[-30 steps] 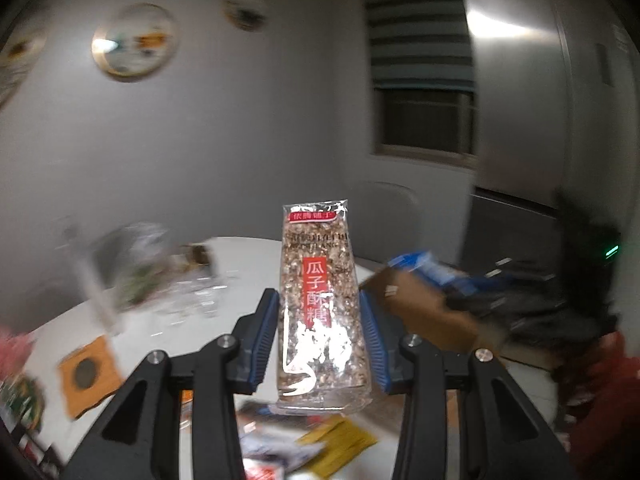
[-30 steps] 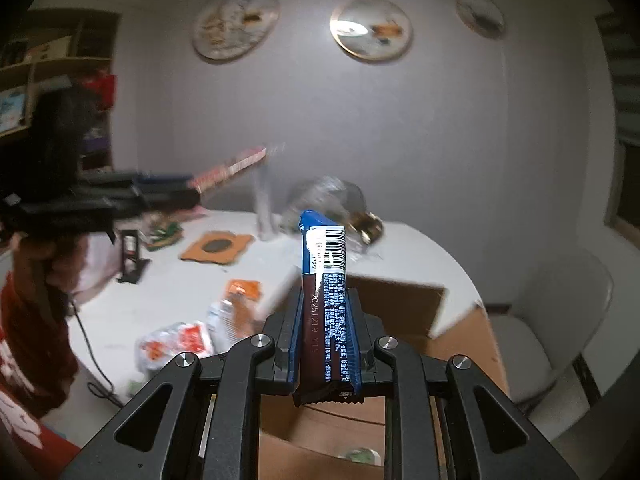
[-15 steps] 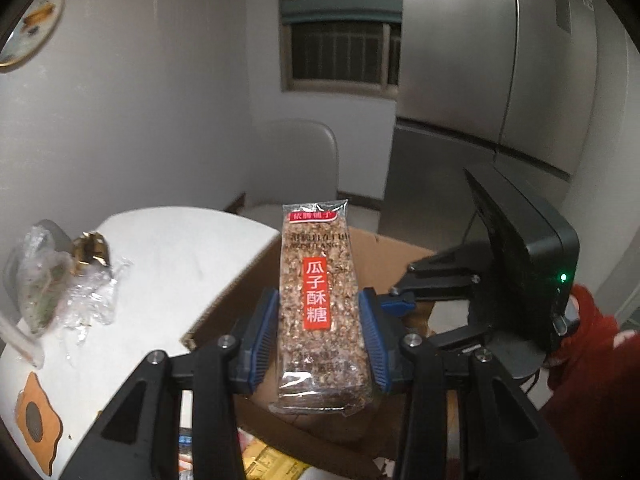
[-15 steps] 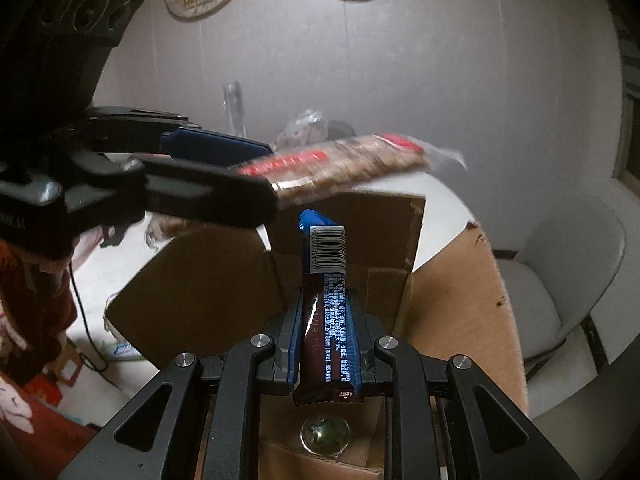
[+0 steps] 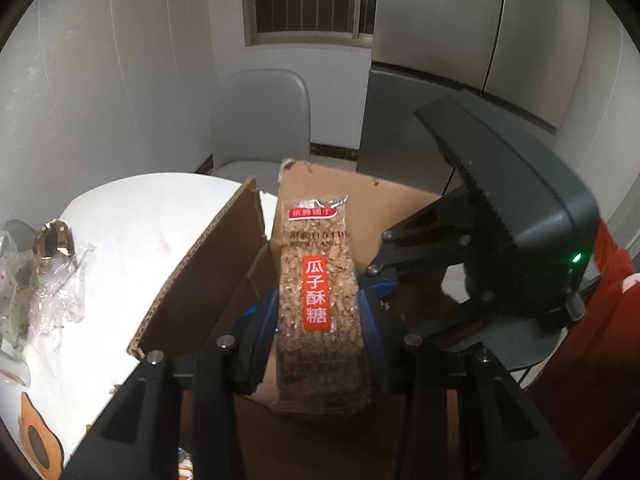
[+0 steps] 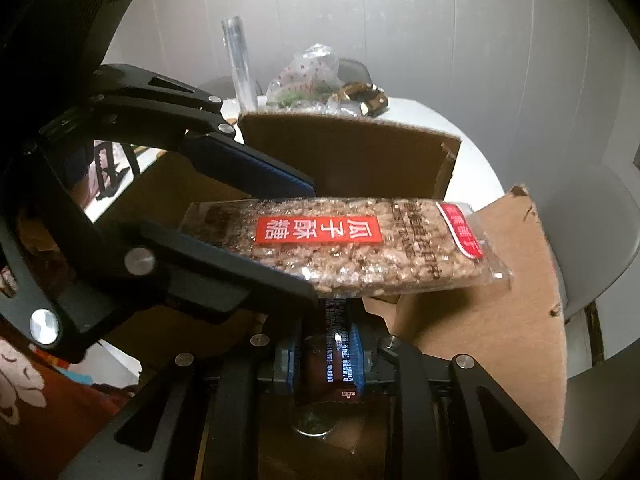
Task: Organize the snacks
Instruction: 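Carry both bars to the cardboard box and release them inside, then move both tools back over the snacks on the table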
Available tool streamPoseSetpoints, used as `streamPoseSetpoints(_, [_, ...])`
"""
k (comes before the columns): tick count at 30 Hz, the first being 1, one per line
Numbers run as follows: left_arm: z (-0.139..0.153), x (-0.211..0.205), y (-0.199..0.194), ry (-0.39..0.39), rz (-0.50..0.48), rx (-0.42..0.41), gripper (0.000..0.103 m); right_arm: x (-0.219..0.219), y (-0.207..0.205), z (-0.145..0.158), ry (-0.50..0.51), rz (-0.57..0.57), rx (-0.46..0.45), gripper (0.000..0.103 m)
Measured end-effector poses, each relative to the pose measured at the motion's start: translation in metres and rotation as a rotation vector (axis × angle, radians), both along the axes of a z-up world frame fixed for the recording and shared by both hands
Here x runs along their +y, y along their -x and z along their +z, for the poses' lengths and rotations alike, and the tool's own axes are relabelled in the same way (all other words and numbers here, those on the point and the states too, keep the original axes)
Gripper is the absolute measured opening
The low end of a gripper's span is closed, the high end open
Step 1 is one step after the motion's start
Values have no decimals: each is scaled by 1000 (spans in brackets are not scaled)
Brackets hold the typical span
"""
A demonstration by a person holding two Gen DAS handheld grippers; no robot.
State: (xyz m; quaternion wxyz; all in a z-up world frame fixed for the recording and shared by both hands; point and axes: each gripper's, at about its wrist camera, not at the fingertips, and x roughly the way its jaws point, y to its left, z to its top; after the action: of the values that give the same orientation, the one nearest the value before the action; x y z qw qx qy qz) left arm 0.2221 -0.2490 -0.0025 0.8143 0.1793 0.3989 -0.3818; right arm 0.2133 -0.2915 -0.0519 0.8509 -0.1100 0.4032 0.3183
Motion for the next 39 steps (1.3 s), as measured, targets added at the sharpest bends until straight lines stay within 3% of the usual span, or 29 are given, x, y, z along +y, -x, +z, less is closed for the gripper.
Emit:
streamPoseSetpoints(7, [-15,-3,-7,-62,4,12,40,4,-4,-7,41,1,12,21])
streamPoseSetpoints(10, [-14,0,-5,-70,12,-9,50,6,-6,-10,43,10,32,31])
streamPoseSetpoints(14, [-10,9,-6,-63,41,-22,54,12,-5,-10,63,14,32,33])
streamPoseSetpoints(19, [9,28,7,-35,91,-69,70,14,3,0,80,-14,3,41])
streamPoseSetpoints(23, [35,47,31,1,129,-120,73,14,14,16,68,-42,-26,42])
streamPoseSetpoints(26, [55,68,57,14,166,-184,81,17,31,33,67,-63,-85,42])
streamPoseSetpoints(31, [78,113,99,41,268,-271,85,37,83,70,5,-34,-209,44])
streamPoseSetpoints(36, [74,167,135,43,379,-308,85,76,131,86,-27,63,-269,49])
streamPoseSetpoints(39, [64,204,153,39,464,-327,86,101,151,81,-38,124,-260,49])
